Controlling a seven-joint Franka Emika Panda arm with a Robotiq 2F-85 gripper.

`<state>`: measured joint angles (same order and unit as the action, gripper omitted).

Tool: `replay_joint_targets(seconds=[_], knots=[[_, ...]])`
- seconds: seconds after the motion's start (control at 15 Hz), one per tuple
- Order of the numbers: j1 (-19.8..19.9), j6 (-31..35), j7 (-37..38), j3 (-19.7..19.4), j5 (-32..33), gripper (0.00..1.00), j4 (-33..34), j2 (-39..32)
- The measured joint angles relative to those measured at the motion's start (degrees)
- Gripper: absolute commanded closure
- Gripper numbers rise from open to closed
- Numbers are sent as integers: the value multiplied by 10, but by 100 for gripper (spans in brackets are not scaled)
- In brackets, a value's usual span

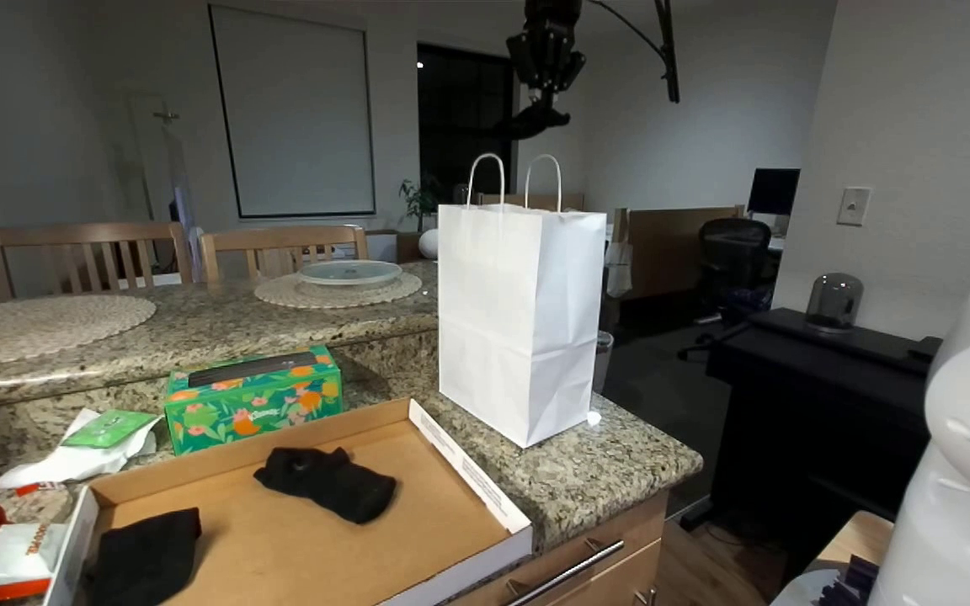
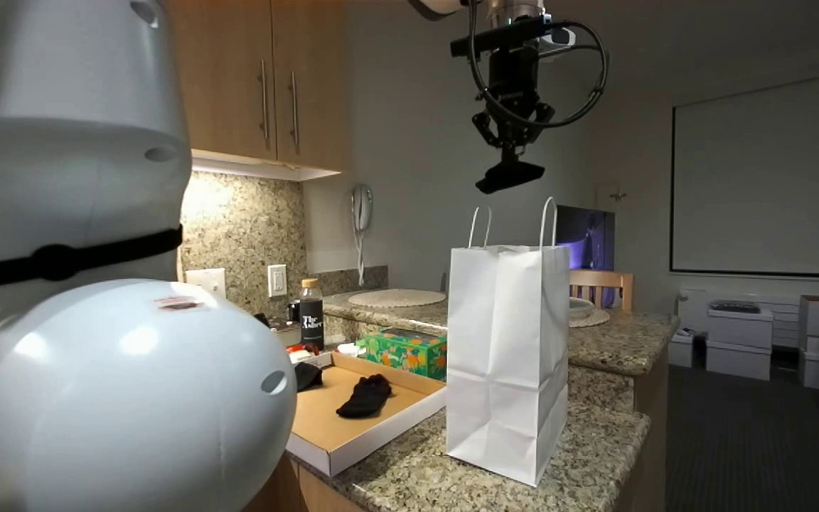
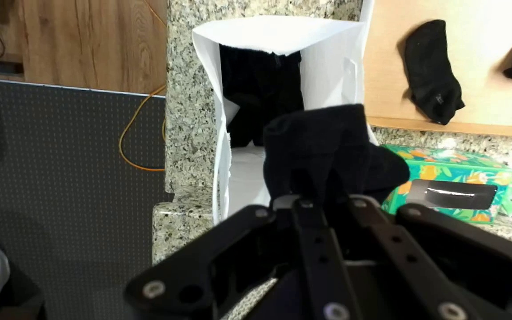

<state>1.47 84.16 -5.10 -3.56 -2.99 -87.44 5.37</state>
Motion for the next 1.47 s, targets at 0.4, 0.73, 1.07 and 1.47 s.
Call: replay_joint_targets(seconds=[0.4,0.73,1.07,1.47], knots=[[-3,-5,0,7,-1,23,30,-40],[-31,-5,2,47,-2,0,64,4],[-110,15,71,142,-1,0,36,28],[-160,181,193,203,-2,0,-107,-21]])
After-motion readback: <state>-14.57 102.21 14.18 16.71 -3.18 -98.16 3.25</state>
